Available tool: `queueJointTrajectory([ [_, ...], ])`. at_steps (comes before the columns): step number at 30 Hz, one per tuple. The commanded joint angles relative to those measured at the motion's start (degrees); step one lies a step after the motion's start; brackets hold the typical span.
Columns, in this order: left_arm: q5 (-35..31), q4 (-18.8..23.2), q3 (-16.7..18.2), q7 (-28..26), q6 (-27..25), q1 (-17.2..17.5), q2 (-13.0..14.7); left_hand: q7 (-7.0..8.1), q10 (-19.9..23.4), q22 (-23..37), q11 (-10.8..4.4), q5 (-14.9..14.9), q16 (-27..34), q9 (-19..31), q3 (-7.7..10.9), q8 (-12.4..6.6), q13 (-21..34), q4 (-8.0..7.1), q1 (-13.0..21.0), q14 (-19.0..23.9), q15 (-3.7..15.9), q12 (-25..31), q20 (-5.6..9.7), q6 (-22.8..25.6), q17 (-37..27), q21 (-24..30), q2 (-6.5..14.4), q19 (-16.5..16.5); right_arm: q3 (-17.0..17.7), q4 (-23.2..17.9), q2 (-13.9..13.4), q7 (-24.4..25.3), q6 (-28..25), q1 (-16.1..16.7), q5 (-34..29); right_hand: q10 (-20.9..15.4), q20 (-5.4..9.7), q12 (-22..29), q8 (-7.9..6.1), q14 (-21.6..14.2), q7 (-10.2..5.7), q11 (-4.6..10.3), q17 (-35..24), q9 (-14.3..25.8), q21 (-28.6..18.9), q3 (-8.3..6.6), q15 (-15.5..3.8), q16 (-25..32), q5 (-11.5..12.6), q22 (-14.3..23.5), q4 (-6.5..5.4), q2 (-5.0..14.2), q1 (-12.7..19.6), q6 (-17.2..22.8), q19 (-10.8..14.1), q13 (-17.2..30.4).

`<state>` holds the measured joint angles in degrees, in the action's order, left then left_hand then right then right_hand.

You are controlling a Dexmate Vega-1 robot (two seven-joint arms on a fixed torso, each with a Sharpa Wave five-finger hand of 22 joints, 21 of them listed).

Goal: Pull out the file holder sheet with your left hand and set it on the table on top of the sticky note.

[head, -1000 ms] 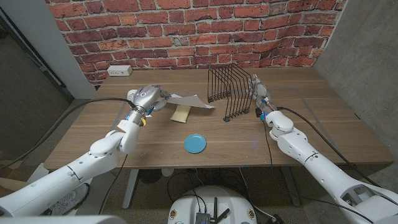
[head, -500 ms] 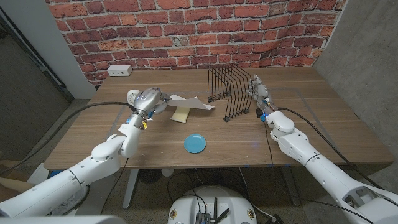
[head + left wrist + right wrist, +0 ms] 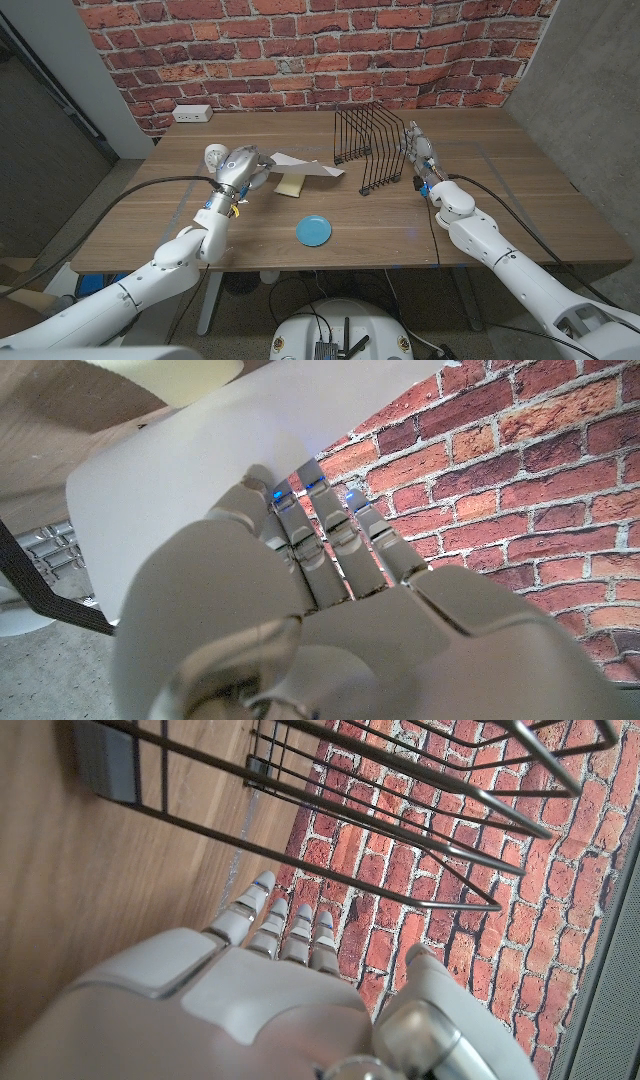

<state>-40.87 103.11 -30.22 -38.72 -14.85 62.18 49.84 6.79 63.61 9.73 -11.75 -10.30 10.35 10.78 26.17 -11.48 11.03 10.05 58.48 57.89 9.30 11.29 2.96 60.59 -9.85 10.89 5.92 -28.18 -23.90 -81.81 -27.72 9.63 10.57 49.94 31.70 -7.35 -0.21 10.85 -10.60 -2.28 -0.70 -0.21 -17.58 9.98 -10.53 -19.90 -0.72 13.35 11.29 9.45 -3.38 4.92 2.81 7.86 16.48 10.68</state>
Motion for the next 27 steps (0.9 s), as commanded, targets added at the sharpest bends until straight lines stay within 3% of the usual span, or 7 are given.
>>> queueJointTrajectory([
  [1,1.56,0.50,-0.30,-0.24,-1.95,1.71,-0.79,0.08,-1.28,0.16,-0.01,-0.48,-0.32,0.23,0.01,0.31,0.12,0.01,-0.01,-0.94,4.53,-0.26,8.63,-1.07,-0.10,0.21,-0.44,-0.57,0.09,-0.59,-0.27,-0.12,0.13,0.45,0.11,-0.52,-0.04,0.32,-0.31,-0.18,-0.12,0.05,-0.10,0.27,-0.36,-0.60,-0.01,0.29,0.18,0.18,0.01,2.96,-0.12,0.65,0.41,0.18],
  [27,5.06,2.18,1.55,1.29,-1.02,3.08,1.42,1.05,-9.39,0.08,-0.24,-0.58,-0.64,-0.04,-1.24,1.03,-0.11,-0.34,-3.64,-9.16,4.10,-0.77,8.70,-7.71,0.17,-0.04,-5.24,0.25,0.16,-1.83,-0.24,0.81,0.17,1.35,-0.11,-0.57,-0.32,0.33,-0.29,-0.16,-0.19,0.18,-0.14,0.28,-0.39,-0.62,-0.02,0.32,0.15,0.19,0.01,2.98,-0.13,0.68,0.56,0.18],
])
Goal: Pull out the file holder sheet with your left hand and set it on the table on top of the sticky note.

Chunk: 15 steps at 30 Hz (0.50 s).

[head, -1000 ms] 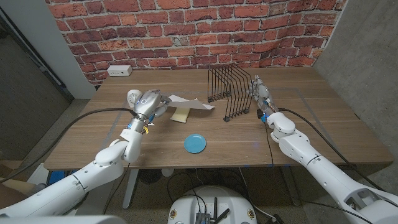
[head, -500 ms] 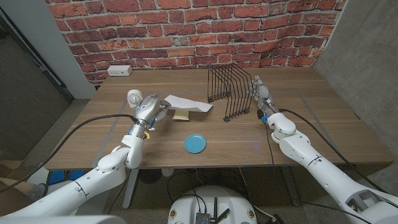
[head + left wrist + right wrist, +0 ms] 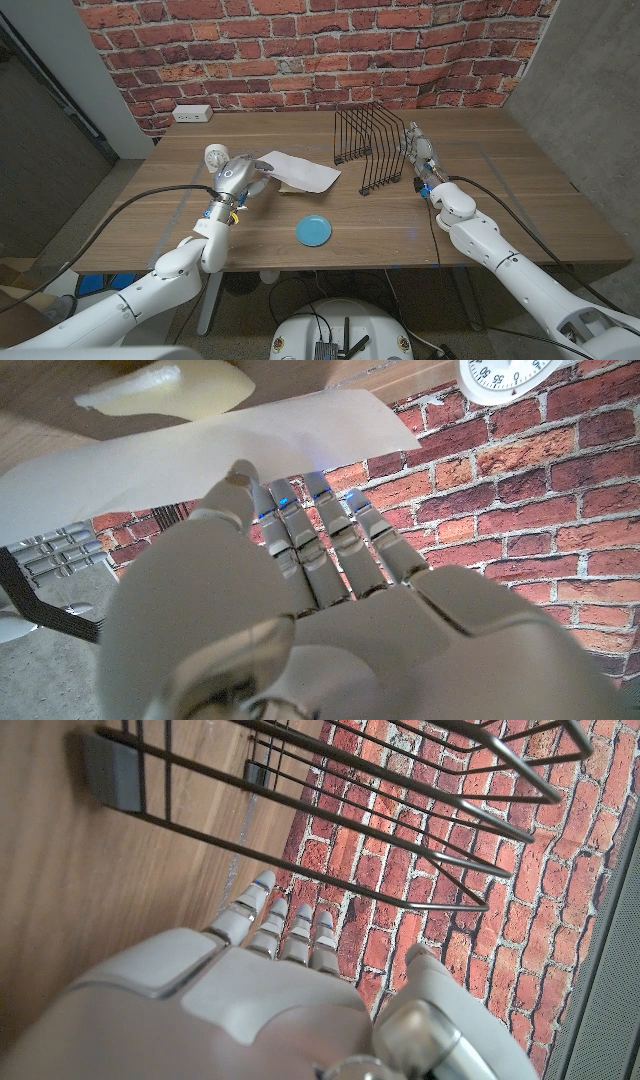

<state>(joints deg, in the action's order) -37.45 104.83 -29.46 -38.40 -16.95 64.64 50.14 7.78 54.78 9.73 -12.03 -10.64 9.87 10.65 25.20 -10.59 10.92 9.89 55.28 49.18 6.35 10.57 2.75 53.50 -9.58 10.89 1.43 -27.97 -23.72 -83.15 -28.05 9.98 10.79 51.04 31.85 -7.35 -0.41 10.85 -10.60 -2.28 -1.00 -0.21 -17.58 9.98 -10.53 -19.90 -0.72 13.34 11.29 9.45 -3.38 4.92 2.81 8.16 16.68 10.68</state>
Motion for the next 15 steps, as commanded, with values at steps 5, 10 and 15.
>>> queueJointTrajectory([
  [5,2.85,0.81,1.42,2.01,1.94,1.12,2.08,-0.11,-2.20,0.06,-0.01,-0.15,-0.24,0.01,-1.04,0.26,-0.05,-0.34,-2.13,-2.09,6.93,-0.03,8.99,-2.18,-0.04,-0.10,-2.56,0.38,-0.15,-0.33,0.22,0.43,-0.19,0.00,-0.30,-0.56,-0.23,0.33,-0.29,-0.14,0.08,0.23,-0.14,0.28,-0.38,-0.63,-0.06,0.33,0.15,0.19,0.02,2.98,-0.12,0.38,0.36,0.18],
  [10,3.77,1.44,2.01,3.13,2.29,1.82,3.00,0.08,-4.89,0.05,-0.03,-0.10,-0.40,-0.10,-2.20,0.64,-0.14,-0.21,-3.37,-5.26,6.86,-0.23,9.12,-5.12,0.03,-0.16,-5.11,0.77,-0.35,0.46,0.57,0.15,0.05,-0.54,-0.41,-0.59,-0.27,0.34,-0.29,-0.12,0.02,0.19,-0.16,0.28,-0.38,-0.65,-0.06,0.34,0.15,0.19,0.00,3.01,-0.12,0.39,0.38,0.18],
  [15,4.48,1.80,2.41,4.16,2.57,2.18,3.56,-0.22,-7.55,0.04,-0.08,-0.05,-0.38,-0.17,-3.35,0.67,-0.20,-0.40,-4.25,-8.01,6.58,-0.37,9.23,-7.41,0.00,-0.23,-6.59,1.20,-0.45,1.08,0.85,0.00,0.30,-0.90,-0.46,-0.61,-0.29,0.35,-0.27,-0.14,0.00,0.20,-0.17,0.28,-0.37,-0.66,-0.07,0.35,0.15,0.20,-0.01,3.04,-0.13,0.36,0.37,0.18],
])
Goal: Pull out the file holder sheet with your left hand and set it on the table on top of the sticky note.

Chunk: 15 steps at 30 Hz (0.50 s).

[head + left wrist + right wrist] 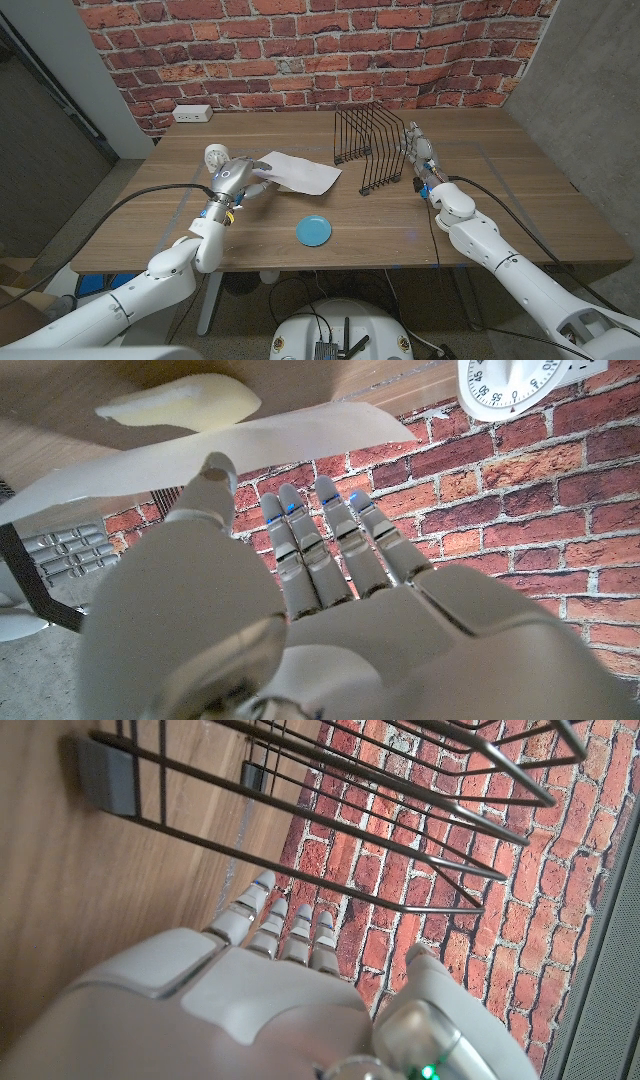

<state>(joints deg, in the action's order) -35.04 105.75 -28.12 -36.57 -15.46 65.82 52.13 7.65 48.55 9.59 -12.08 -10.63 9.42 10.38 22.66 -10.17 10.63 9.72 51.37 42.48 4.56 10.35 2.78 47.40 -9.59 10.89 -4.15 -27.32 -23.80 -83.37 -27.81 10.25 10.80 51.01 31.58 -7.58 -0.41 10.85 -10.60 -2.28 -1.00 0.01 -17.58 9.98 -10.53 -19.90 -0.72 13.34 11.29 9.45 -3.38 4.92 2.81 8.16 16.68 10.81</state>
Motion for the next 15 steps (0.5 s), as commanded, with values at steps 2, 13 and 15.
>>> queueJointTrajectory([
  [2,2.24,0.83,1.13,2.49,1.46,1.00,1.70,-0.07,-2.51,0.17,-0.03,-0.04,0.11,0.08,-1.35,0.31,0.07,-0.42,-0.85,-2.52,8.35,-0.18,9.23,-2.66,-0.02,-0.29,-1.37,0.88,-0.37,1.38,0.63,-0.25,0.29,-0.90,-0.23,-0.40,-0.31,0.35,-0.26,-0.14,0.00,-0.07,-0.18,0.28,-0.37,-0.66,-0.06,0.36,0.14,0.20,-0.02,3.04,-0.14,0.35,0.36,0.05],
  [13,4.99,1.46,2.31,5.44,3.25,1.56,3.14,0.14,-7.93,0.13,0.14,0.21,0.26,-0.05,-4.74,-0.16,-0.02,-1.38,-4.98,-7.88,7.84,-0.16,9.27,-5.90,-0.02,-0.36,-3.06,2.21,-0.28,2.00,0.97,-0.09,0.79,-0.87,-0.18,-0.36,-0.42,0.33,-0.27,-0.15,-0.04,-0.06,-0.20,0.28,-0.36,-0.66,-0.05,0.38,0.13,0.20,-0.02,3.02,-0.15,0.38,0.36,0.05],
  [15,5.26,1.45,2.51,5.51,3.54,1.67,3.23,0.27,-8.76,0.13,0.15,0.25,0.28,-0.05,-5.28,-0.14,-0.04,-1.56,-5.85,-8.60,7.78,-0.17,9.29,-6.48,-0.04,-0.36,-3.20,2.38,-0.29,2.16,1.02,-0.14,0.90,-0.93,-0.20,-0.33,-0.42,0.32,-0.27,-0.16,-0.04,-0.09,-0.20,0.28,-0.35,-0.66,-0.06,0.39,0.13,0.20,-0.02,3.02,-0.15,0.39,0.36,0.05],
])
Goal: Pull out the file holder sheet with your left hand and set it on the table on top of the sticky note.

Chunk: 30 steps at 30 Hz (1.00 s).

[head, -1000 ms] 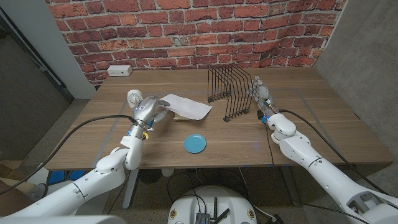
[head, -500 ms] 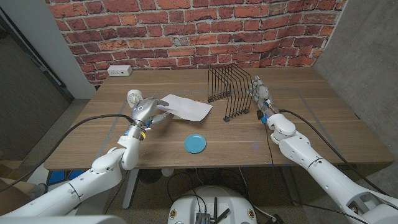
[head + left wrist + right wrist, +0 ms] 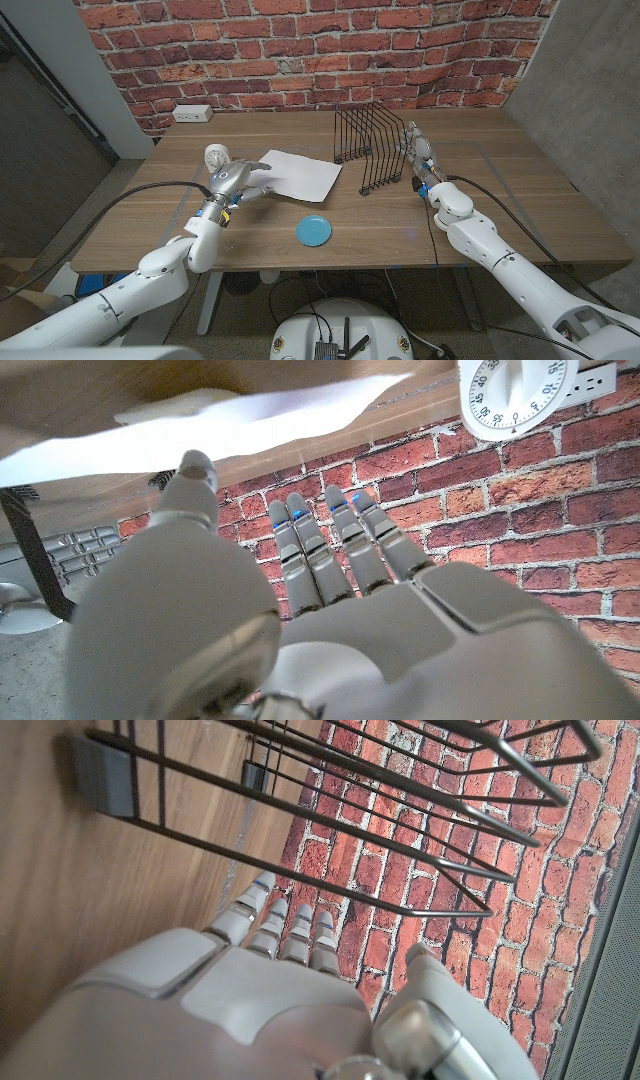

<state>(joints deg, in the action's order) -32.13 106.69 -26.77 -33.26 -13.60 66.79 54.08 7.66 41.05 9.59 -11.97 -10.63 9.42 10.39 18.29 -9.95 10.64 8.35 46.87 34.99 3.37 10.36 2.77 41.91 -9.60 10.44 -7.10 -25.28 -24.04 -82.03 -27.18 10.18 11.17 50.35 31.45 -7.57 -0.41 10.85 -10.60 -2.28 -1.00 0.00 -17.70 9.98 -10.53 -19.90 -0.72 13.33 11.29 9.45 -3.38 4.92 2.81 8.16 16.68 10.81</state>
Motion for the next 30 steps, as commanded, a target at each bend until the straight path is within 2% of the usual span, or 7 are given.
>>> queueJointTrajectory([
  [1,2.52,0.52,1.25,2.29,1.74,0.73,1.26,0.15,-1.52,0.13,0.03,0.26,0.31,-0.07,-1.11,-0.29,-0.05,-0.28,-1.70,-1.35,8.87,-0.15,9.31,-1.38,-0.04,0.08,-0.26,0.45,-0.05,0.88,0.40,-0.10,0.56,-0.30,-0.06,-0.35,-0.42,0.32,-0.27,-0.16,-0.05,-0.05,-0.08,0.28,-0.35,-0.66,-0.05,0.40,0.13,0.20,-0.03,3.02,-0.15,0.39,0.36,0.06],
  [7,4.57,-0.25,2.09,1.91,3.51,0.56,0.52,-0.44,-2.34,0.13,0.08,0.25,0.51,-0.05,-1.60,-0.39,-0.07,-1.26,-4.23,-1.65,8.99,0.02,9.32,-2.16,-0.07,0.10,0.53,0.74,-0.12,1.30,0.54,-0.30,0.76,-0.54,-0.11,-0.38,-0.44,0.33,-0.27,-0.11,-0.04,-0.06,-0.08,0.28,-0.35,-0.67,-0.03,0.38,0.13,0.20,-0.02,3.02,-0.14,0.39,0.35,0.06],
  [14,8.46,-1.07,3.46,3.41,6.93,0.10,0.50,-1.18,-6.10,0.11,1.30,0.28,0.25,-0.08,-1.95,-0.18,-0.17,-2.32,-8.36,-3.82,8.77,-0.32,9.33,-4.62,0.07,-0.08,1.96,1.90,-0.26,1.80,0.67,-0.45,1.07,-0.95,-0.40,-0.39,-0.45,0.34,-0.26,-0.06,-0.07,-0.08,-0.09,0.28,-0.32,-0.68,-0.02,0.37,0.13,0.20,0.00,3.01,-0.13,0.37,0.29,0.06],
  [15,9.17,-1.18,3.70,3.65,7.41,0.07,0.41,-1.21,-6.87,0.10,1.50,0.37,0.16,-0.09,-2.24,-0.26,-0.20,-2.74,-9.76,-4.74,8.52,-0.28,9.25,-4.92,0.03,-0.12,2.15,2.34,-0.24,1.76,0.65,-0.37,1.06,-0.95,-0.45,-0.37,-0.44,0.33,-0.27,-0.05,-0.06,-0.05,-0.09,0.28,-0.32,-0.68,-0.03,0.37,0.13,0.20,0.00,3.02,-0.13,0.40,0.29,0.06],
  [19,10.71,-1.24,4.08,5.32,8.13,-0.33,0.50,-1.80,-10.79,0.08,2.49,0.37,0.00,-0.15,-2.39,0.00,-0.32,-2.78,-11.80,-8.33,6.97,-0.59,8.97,-7.37,0.13,-0.38,2.78,4.55,-0.15,1.51,0.47,-0.14,0.96,-0.84,-0.58,-0.32,-0.48,0.31,-0.26,-0.03,-0.05,-0.06,-0.09,0.28,-0.31,-0.68,-0.03,0.36,0.13,0.20,0.01,2.99,-0.12,0.38,0.26,0.06],
  [25,13.05,-1.60,4.35,7.89,9.04,-1.28,0.24,-2.38,-14.45,0.11,3.25,0.48,-0.08,-0.21,-2.47,0.17,-0.42,-2.98,-14.00,-12.00,6.14,-0.56,8.84,-10.10,0.14,-0.41,3.68,6.89,-0.05,1.15,0.24,0.13,0.88,-0.61,-0.74,-0.33,-0.48,0.31,-0.25,0.01,-0.05,-0.05,-0.09,0.28,-0.30,-0.66,-0.04,0.35,0.12,0.21,0.01,2.95,-0.13,0.37,0.24,0.06],
  [30,17.27,-2.69,5.14,9.32,11.21,-1.88,-1.09,-2.03,-17.73,0.09,4.07,0.51,-0.12,-0.27,-2.18,0.17,-0.46,-2.50,-14.72,-15.15,5.12,-0.52,8.32,-12.64,0.20,-0.37,4.55,8.67,-0.09,0.34,-0.83,-0.50,-0.13,-0.53,-0.77,-0.25,-0.49,0.28,-0.24,0.01,-0.07,-0.01,-0.10,0.28,-0.29,-0.65,0.01,0.35,0.11,0.21,0.02,2.92,-0.14,0.34,0.20,0.06],
])
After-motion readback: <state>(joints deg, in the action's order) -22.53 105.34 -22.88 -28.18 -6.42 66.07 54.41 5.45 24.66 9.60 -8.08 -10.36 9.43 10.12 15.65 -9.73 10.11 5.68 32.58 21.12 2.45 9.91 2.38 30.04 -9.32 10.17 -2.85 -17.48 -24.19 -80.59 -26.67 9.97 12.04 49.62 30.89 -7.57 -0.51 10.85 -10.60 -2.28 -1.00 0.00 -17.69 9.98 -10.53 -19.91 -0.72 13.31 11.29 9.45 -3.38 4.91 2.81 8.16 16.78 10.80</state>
